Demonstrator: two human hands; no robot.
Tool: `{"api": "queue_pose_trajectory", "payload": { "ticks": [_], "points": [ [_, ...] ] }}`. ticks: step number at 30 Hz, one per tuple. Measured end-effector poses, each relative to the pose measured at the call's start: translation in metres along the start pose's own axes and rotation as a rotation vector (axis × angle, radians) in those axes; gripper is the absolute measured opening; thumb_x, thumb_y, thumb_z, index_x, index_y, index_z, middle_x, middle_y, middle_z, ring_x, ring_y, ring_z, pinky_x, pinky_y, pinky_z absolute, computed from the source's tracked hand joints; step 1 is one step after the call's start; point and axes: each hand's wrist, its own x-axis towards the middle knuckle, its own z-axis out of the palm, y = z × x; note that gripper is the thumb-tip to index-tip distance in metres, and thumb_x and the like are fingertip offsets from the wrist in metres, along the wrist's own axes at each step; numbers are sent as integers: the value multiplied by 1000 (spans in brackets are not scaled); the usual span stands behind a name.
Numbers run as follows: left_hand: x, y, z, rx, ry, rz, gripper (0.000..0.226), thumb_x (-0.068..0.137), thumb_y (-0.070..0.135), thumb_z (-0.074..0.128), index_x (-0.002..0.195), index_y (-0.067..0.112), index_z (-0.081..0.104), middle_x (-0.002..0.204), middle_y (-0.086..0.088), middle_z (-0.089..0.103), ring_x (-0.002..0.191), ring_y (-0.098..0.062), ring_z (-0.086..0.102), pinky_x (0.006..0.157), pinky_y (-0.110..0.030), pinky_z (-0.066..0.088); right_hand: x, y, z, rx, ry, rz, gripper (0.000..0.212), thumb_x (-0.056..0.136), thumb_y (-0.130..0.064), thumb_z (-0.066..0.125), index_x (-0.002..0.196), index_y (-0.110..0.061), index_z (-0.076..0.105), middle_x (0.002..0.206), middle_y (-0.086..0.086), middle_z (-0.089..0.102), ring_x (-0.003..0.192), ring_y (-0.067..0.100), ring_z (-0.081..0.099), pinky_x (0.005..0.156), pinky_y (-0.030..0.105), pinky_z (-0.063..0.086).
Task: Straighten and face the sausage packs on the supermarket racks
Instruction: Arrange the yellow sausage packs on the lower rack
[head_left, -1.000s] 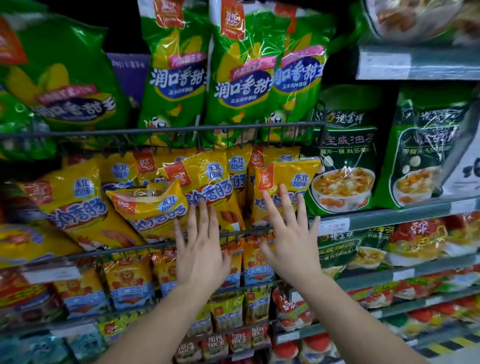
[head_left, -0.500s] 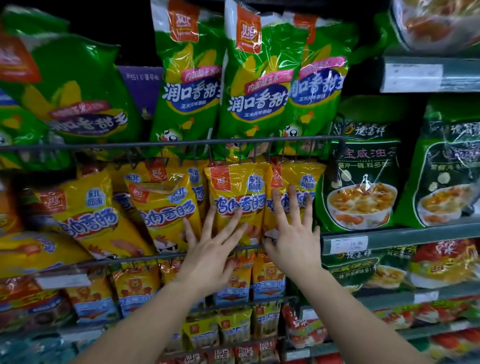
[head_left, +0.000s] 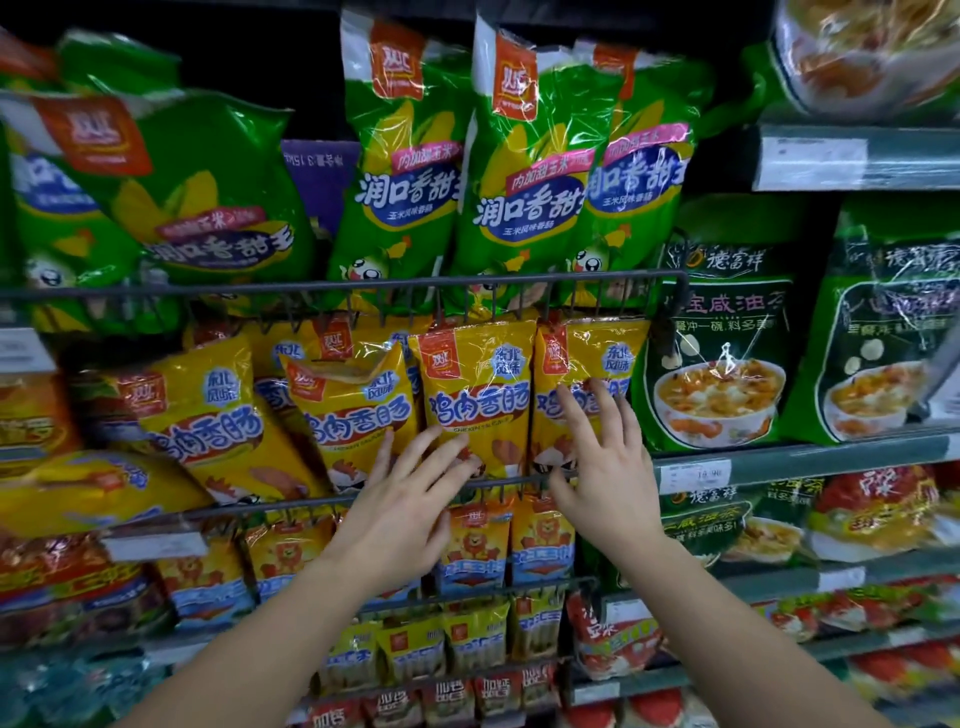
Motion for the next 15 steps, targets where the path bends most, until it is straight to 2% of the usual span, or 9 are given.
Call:
{"api": "queue_pose_trajectory", "payload": {
  "ticks": [5, 9, 12, 15],
  "points": [
    [-12, -12, -10, -56, 78, -119, 50, 87, 24, 62, 136, 22, 50, 149, -2, 40, 140, -28, 32, 108, -50, 40, -6, -5, -1, 4, 5, 34, 80, 87, -33, 59, 155, -35, 16, 163, 6, 11, 146, 36, 19, 105, 57, 41],
    [-24, -20, -14, -70, 125, -204, 48, 84, 20, 65, 131, 18, 56, 140, -8, 43, 133, -29, 41, 101, -48, 49, -9, -13, 2, 10, 8, 62, 79, 86, -33, 62, 154, -26, 21, 160, 11, 16, 143, 36, 23, 105, 56, 41],
    [-33, -24, -13, -17, 164, -296, 54, 80, 21, 69, 131, 16, 55, 135, -12, 44, 126, -32, 45, 94, -48, 52, -11, -19, 2, -5, 17, 82, 79, 86, -35, 63, 153, -23, 24, 159, 12, 18, 143, 35, 24, 106, 54, 41],
    [-37, -29, -12, -71, 258, -476, 60, 80, 19, 71, 135, 10, 48, 130, -15, 40, 119, -36, 47, 86, -48, 54, -12, -27, 3, 17, 90, 63, 72, 84, -34, 65, 147, -18, 35, 150, 14, 34, 135, 35, 36, 99, 52, 47]
  ]
}}
